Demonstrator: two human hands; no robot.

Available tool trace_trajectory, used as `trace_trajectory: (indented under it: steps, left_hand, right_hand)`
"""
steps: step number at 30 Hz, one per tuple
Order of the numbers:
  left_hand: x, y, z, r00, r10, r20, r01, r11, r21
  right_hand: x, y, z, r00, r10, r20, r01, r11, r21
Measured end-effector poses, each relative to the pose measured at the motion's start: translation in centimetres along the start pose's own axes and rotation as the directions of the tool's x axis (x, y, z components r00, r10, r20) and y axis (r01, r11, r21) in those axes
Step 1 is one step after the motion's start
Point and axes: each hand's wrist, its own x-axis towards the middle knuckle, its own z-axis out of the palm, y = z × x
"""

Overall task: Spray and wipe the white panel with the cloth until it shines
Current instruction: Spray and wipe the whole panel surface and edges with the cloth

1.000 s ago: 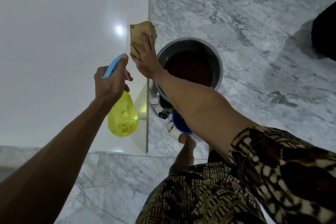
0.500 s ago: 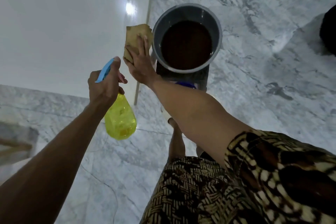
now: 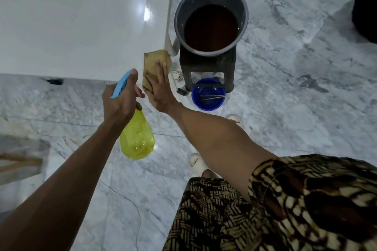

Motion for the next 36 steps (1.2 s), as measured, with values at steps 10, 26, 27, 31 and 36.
trace_trajectory:
  steps: [10,26,27,31,36]
  left_hand:
    - [-9.0,-3.5,-4.3,0.999,0.030,0.041,-0.027,0.997,-0.074]
    - [-12.8,7.3,4.0,0.896,0.371,0.244,-0.311,0.916,-0.253]
    - [-12.6,8.6,5.4,0.863,0.423,0.277,-0.363,0.899,-0.243]
    - [-11.2,14.1,11.9,0.760,0.545,0.354,-0.542,0.832,-0.118]
    - [-8.1,20.5,19.4,0.779,0.540,0.320,-0.549,0.833,-0.068]
  right_hand:
    - [-12.3,-7.6,-2.8,0.798,0.374,0.472,-0.543,0.786,0.295]
    - [-11.4,-5.4,-29.6,0.766,0.575,0.287,-0.474,0.204,0.857]
    - [-10.4,-5.0,-31.8,0.778,0.571,0.261,-0.457,0.231,0.859]
    - [-6.9,-2.6,-40.7,0.808,0.542,0.233,-0.435,0.280,0.856]
    - [-2.8,0.2,-50.9,0.837,0.519,0.171,-0.383,0.335,0.861]
